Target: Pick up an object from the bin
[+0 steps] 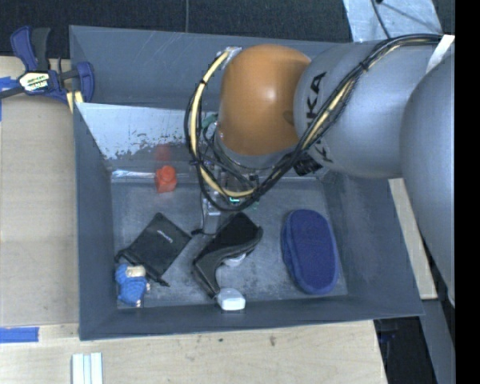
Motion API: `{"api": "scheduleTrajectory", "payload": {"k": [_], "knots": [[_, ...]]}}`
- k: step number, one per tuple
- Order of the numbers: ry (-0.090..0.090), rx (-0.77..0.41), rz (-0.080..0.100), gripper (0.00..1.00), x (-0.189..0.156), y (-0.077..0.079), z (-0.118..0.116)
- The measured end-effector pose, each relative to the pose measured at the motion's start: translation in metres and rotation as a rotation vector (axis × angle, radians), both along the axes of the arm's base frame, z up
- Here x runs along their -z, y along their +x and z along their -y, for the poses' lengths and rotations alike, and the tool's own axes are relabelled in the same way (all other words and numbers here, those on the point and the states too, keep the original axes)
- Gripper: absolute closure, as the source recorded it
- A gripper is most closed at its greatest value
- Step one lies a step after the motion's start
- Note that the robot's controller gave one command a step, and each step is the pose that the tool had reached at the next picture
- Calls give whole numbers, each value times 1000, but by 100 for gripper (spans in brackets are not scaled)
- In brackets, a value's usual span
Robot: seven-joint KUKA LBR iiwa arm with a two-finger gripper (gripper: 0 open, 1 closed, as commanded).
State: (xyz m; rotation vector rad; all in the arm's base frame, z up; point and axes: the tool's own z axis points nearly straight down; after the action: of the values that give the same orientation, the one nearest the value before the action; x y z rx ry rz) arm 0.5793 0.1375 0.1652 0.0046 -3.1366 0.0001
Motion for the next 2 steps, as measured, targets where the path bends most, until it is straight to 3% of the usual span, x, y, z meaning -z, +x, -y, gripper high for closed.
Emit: {"api": "scheduleTrajectory", "payload": {"k": [1,2], "knots": [[10,-708,-3,0,86,-41,24],[3,-987,13,0,63,-37,18]]}}
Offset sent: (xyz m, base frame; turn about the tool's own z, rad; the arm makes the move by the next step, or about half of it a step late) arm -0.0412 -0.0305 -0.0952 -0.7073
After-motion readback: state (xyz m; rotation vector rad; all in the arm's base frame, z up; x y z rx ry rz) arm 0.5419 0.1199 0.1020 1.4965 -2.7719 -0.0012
